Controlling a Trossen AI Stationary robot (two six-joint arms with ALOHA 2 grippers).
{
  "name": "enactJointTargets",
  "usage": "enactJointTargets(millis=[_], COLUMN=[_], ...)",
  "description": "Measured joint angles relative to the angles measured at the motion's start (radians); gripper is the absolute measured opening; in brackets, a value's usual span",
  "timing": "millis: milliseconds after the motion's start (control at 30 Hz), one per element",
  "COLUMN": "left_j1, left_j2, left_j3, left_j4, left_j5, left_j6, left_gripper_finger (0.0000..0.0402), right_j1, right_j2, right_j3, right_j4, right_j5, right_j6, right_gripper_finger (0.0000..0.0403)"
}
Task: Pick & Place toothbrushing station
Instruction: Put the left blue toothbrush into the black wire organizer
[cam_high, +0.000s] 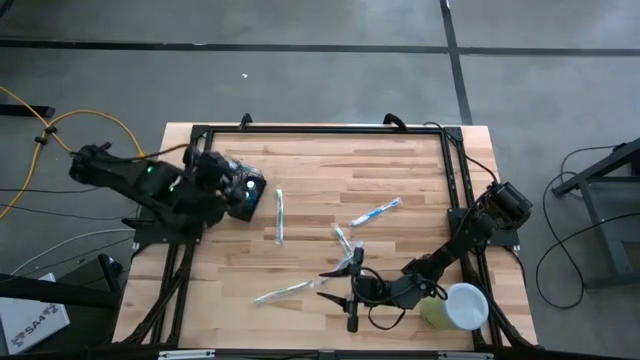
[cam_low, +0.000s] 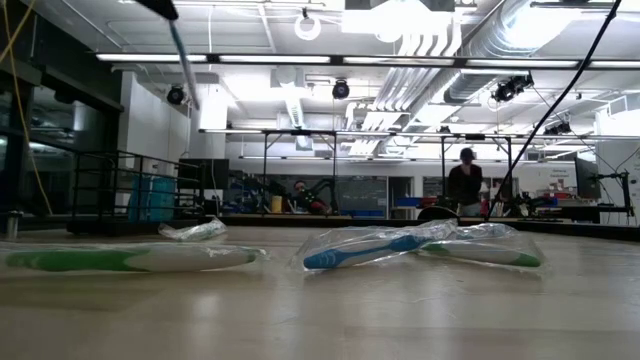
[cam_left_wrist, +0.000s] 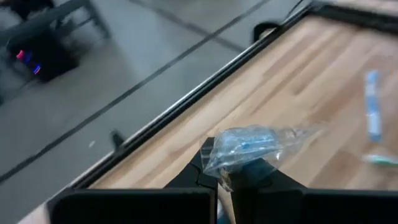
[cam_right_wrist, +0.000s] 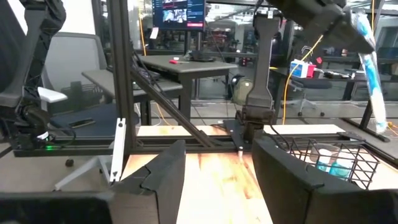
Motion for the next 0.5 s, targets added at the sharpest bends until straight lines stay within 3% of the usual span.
enactJointTargets(millis=[233,500], left_j1=[0.199,0.289], left_j2=[-0.001,-0.011], left_j3=[-0.039,-0.12], left_j4=[-0.03,-0.013], left_j5=[0.067,0.134], left_j6=[-0.001,-0.016], left_gripper_finger=[0.0005,0.0005], right_j1=[0.0,0.0], right_j2=[0.0,0.0], right_j3=[0.0,0.0], right_j4=[0.0,0.0], right_j5=[0.0,-0.018], right_j6=[0.0,0.0], right_gripper_finger=[0.0178,0.0178])
